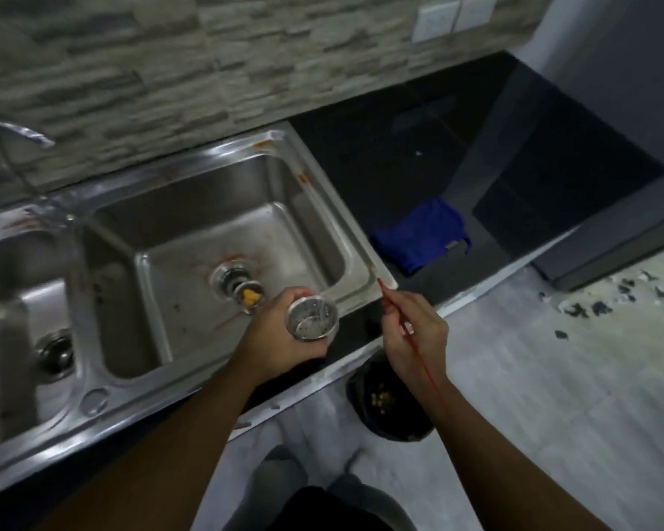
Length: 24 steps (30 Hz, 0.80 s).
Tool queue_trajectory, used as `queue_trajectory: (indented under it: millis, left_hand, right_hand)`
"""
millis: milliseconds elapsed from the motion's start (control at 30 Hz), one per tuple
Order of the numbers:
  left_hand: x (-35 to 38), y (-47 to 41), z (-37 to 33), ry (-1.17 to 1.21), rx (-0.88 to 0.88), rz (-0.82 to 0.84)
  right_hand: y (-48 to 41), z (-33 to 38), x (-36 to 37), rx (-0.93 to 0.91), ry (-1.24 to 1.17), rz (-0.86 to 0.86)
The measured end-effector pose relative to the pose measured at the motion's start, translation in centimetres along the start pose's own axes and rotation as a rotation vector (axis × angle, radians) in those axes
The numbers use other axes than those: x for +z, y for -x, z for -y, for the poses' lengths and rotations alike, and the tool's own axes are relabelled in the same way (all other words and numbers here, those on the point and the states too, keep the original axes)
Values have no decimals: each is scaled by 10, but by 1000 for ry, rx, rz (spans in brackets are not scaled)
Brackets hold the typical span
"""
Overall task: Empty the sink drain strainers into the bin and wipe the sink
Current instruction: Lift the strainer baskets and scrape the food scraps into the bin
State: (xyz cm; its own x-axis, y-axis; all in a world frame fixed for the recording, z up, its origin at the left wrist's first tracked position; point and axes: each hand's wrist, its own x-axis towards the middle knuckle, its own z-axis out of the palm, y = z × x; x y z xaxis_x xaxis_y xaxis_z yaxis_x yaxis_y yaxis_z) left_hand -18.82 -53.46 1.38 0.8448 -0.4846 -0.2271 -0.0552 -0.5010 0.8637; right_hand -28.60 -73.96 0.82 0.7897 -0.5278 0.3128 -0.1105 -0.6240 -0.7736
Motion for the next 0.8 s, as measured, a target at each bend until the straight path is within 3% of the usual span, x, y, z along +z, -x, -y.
queue_trajectory:
  millis: [133, 300, 400, 500, 633, 800]
  left_hand:
    - [-51, -9, 24, -21, -47, -92]
    - [-93, -24, 65, -25, -153, -148]
    - [-107, -35, 90, -65, -210, -178]
    - [-114, -42, 119, -115, -267, -228]
    - [-121, -50, 150, -191, -271, -174]
    - [-122, -68, 183, -247, -357, -151]
  right_hand:
    - [-13, 43, 51, -52, 18, 111]
    - [-20, 70, 115, -51, 61, 447]
    - [-23, 68, 143, -76, 119, 537]
    - [-28, 60, 162, -23, 229, 528]
    - [-29, 53, 176, 56, 314, 480]
    - [-26, 46, 183, 31, 342, 465]
